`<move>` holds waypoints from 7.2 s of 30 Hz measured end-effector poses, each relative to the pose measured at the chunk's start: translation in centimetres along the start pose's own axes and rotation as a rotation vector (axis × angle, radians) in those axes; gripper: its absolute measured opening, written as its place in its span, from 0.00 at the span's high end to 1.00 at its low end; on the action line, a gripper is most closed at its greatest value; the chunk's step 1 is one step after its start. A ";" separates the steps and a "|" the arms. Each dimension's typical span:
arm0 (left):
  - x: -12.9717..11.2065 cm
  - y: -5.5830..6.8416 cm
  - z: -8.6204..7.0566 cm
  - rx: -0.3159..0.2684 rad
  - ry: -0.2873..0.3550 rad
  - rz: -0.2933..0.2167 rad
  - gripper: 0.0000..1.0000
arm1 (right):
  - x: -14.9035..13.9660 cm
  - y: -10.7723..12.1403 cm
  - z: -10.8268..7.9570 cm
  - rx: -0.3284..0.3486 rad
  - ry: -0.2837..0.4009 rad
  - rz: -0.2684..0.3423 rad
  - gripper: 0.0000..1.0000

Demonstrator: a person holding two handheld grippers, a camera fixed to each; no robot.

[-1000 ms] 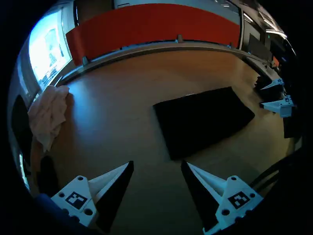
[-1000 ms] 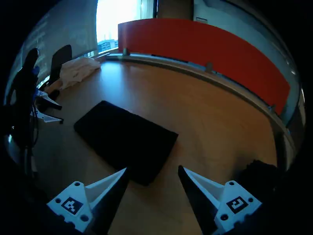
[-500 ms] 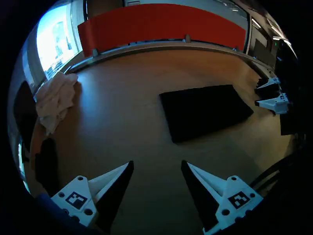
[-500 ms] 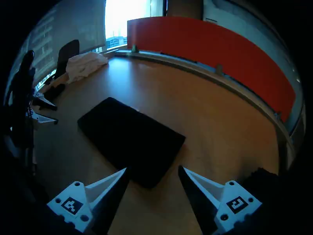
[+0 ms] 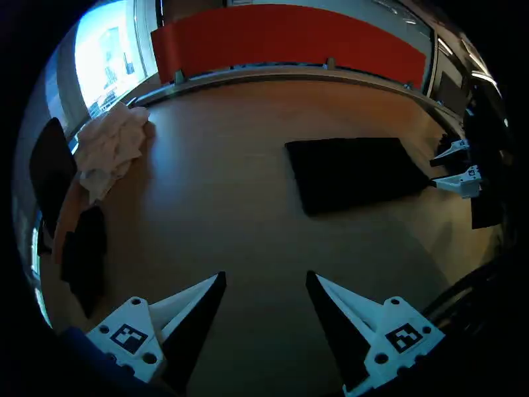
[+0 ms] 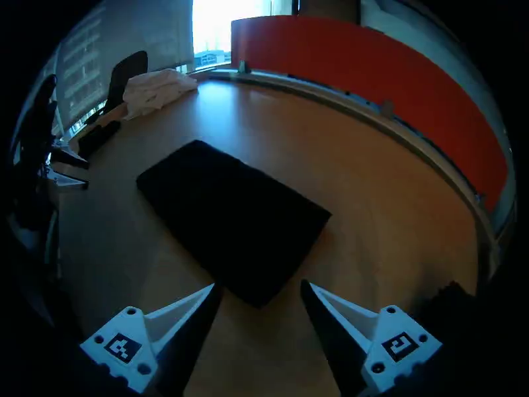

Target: Fold towel

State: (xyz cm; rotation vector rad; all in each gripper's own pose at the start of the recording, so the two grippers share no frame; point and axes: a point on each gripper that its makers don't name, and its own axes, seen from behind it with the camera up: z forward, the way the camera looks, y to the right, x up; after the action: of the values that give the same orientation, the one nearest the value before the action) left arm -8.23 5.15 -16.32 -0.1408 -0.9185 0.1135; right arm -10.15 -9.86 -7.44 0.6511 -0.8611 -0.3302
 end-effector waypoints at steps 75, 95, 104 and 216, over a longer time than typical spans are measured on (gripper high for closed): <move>-1.7 0.4 -1.9 -0.010 -0.031 -0.024 0.10 | 6.4 1.9 -6.6 0.028 0.069 -0.095 0.96; -2.0 1.2 -2.8 -0.025 -0.031 -0.055 0.10 | 12.4 -4.7 -2.6 0.166 0.108 -0.231 0.96; -2.2 0.7 -3.7 -0.013 -0.022 -0.078 0.10 | 13.2 -9.4 0.9 0.253 0.076 -0.296 0.96; -2.7 0.3 -4.2 0.001 -0.020 -0.092 0.10 | 0.5 -9.3 3.6 0.166 -0.089 -0.079 0.74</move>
State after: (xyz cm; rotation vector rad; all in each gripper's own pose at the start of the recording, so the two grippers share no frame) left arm -6.49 4.76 -20.97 -0.0970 -0.9431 0.0303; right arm -12.78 -18.61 -11.45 0.8312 -0.9559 -0.3638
